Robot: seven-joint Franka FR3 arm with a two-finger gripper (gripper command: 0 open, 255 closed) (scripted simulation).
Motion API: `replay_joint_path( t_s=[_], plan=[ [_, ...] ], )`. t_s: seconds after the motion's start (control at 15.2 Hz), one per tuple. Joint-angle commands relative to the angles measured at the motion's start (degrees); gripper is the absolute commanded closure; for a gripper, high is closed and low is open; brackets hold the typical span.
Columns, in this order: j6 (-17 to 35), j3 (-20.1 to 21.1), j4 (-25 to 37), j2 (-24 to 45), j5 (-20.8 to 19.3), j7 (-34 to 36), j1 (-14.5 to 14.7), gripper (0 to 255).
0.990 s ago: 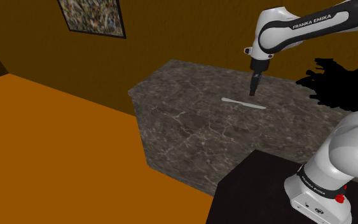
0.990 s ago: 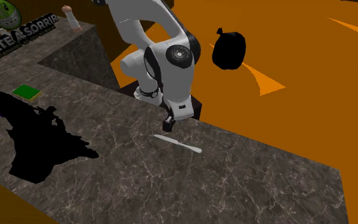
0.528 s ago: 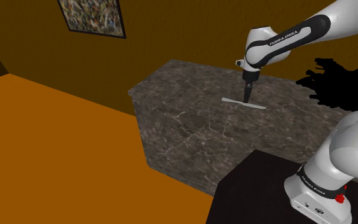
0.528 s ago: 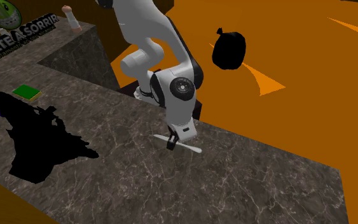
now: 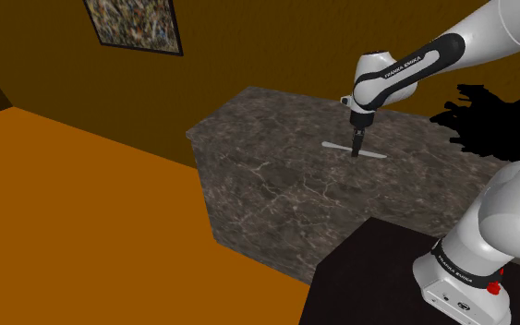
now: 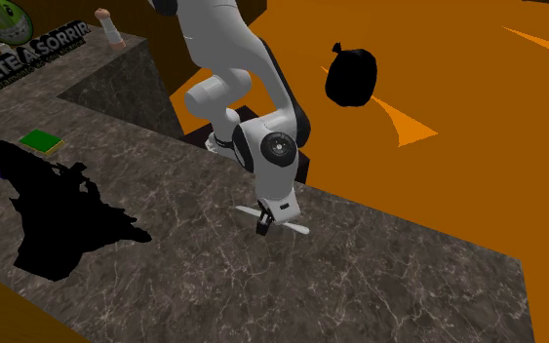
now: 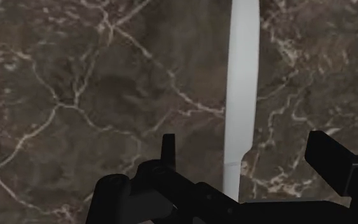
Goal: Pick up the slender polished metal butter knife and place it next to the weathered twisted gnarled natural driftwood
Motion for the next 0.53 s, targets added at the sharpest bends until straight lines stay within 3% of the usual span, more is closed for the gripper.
replay_joint_path(
  t_s=[0.0,0.33,0.4,0.46],
  plan=[
    [0.2,0.0,0.0,0.2,0.1,0.0,0.0,0],
    [0.2,0.0,0.0,0.1,0.0,0.0,0.0,0],
    [0.2,0.0,0.0,0.1,0.0,0.0,0.0,255],
    [0.2,0.0,0.0,0.1,0.0,0.0,0.0,255]
  ],
)
